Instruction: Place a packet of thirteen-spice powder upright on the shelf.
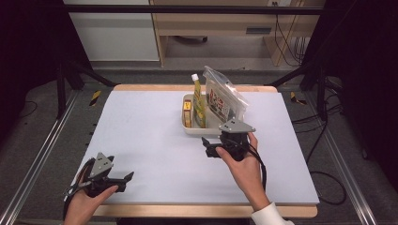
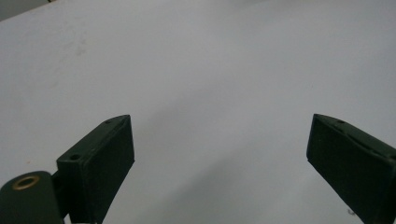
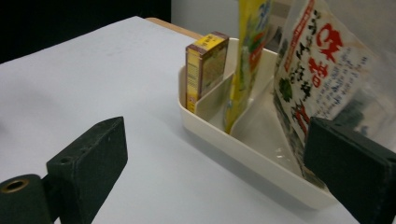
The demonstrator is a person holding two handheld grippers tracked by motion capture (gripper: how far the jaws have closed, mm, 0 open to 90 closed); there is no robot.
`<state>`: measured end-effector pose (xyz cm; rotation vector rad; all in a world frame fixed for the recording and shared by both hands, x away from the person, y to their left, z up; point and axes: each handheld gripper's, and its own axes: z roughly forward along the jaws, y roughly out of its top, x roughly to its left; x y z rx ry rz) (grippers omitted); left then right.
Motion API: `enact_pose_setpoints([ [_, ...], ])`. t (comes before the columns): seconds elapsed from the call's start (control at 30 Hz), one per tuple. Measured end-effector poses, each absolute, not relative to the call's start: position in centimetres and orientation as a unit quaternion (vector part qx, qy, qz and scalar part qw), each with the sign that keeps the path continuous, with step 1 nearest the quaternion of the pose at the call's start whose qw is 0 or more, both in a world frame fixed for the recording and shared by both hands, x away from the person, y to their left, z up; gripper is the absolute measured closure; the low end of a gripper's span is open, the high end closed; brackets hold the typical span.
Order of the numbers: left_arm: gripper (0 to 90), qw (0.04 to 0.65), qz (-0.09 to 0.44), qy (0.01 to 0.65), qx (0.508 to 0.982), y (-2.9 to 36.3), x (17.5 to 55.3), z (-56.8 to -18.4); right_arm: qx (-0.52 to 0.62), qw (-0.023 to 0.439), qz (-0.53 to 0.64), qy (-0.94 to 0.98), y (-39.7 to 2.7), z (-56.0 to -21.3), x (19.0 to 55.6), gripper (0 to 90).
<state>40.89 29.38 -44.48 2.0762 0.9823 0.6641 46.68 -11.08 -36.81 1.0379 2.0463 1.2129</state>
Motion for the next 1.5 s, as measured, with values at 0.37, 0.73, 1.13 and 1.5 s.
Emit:
enact_pose_setpoints([
  [0.37,5.9,0.368,0.258,0.38,0.809,29.4,40.9,-44.5,0.402,0.284,0.442,0.75,-14.2,-37.0,46.1,7.5],
  [0.73,5.5,0.371,0.259,0.377,0.808,29.4,40.9,-44.5,0.425,0.312,0.414,0.742,-17.7,-38.1,45.5,8.7],
  [1.13,5.5,0.369,0.26,0.376,0.809,29.3,40.9,-44.5,0.455,0.331,0.392,0.728,-21.6,-40.3,45.6,8.1],
  [1.5,5.5,0.366,0.262,0.375,0.811,29.3,40.9,-44.6,0.482,0.318,0.379,0.723,-23.8,-42.6,45.9,8.2],
])
